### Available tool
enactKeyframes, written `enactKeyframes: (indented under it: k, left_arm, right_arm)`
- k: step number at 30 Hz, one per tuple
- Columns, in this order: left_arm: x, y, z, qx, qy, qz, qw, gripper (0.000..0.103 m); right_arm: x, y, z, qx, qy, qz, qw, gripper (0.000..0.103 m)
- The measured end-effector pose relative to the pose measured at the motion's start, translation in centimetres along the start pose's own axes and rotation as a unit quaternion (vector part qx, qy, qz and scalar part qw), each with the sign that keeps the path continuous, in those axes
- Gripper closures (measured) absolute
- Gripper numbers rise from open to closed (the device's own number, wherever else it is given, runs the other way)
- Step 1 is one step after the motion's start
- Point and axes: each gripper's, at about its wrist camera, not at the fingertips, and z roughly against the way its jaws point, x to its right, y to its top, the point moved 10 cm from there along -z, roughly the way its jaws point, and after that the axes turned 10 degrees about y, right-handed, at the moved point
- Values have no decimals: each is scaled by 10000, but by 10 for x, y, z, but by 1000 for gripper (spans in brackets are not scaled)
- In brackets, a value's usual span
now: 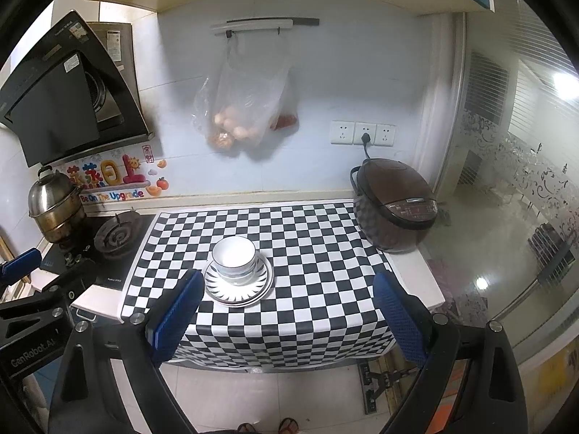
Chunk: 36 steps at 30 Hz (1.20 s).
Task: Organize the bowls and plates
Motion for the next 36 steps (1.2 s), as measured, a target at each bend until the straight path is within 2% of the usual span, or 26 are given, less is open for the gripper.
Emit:
enactKeyframes:
  k: [36]
  left_arm:
    - [-4,3,-2,-19,65,63,10000,9]
  right_arm:
    - [5,2,-2,-42,27,37,10000,7]
